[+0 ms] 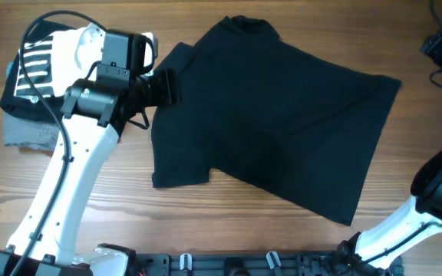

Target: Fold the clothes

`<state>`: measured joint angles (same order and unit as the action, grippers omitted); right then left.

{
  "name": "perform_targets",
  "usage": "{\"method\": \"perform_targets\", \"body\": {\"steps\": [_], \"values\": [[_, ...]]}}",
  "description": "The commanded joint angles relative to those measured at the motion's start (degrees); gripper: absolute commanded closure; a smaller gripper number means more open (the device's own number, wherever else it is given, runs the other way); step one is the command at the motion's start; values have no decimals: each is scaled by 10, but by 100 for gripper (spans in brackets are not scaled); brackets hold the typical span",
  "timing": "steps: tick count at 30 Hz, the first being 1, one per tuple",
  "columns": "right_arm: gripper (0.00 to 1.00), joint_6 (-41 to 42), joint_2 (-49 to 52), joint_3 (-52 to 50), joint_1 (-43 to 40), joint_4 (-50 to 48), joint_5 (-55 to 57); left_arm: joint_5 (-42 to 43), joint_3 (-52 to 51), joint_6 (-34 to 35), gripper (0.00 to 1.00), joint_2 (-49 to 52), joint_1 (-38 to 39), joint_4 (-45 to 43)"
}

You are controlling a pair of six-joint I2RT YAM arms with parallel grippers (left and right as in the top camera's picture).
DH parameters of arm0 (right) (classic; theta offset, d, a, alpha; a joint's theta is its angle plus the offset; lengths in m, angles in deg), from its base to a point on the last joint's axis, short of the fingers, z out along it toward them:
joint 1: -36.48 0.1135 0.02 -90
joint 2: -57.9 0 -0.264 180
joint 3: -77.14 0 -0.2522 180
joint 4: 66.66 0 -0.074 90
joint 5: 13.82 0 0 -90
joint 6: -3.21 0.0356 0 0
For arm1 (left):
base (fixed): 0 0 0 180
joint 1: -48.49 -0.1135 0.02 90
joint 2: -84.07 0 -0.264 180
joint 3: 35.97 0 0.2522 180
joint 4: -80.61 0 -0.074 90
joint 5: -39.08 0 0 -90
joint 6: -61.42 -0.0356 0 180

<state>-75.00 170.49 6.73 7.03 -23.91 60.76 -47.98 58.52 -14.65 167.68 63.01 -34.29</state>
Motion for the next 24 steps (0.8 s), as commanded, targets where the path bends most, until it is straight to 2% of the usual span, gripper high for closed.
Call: {"method": "perform_targets", "body": {"steps": [1,3,5,7,8,10,13,14,18,24], "values": [[29,-9,-90,14,10,36,-164,4,-6,-2,48,6,2,2],[29,16,-134,14,11,80,-198,-3,-18,-2,74,28,2,2],[29,48,-175,14,14,140,-198,-18,-36,-2,89,55,2,2],[29,47,-212,14,20,208,-198,-28,-57,-1,95,86,1,1],[29,44,-226,14,23,239,-198,-35,-75,2,95,112,0,-7],[29,23,-244,14,33,319,-197,-55,-98,36,84,161,-5,-22],[29,-28,-246,12,48,407,-185,-60,-111,68,86,218,-23,-32],[28,-35,-246,9,53,426,-172,-61,-112,72,83,236,-34,-34],[28,-65,-246,2,58,472,-150,-60,-116,73,81,283,-76,-71],[27,-73,-246,1,58,489,-138,-8,-130,43,86,348,-101,-109]]}}
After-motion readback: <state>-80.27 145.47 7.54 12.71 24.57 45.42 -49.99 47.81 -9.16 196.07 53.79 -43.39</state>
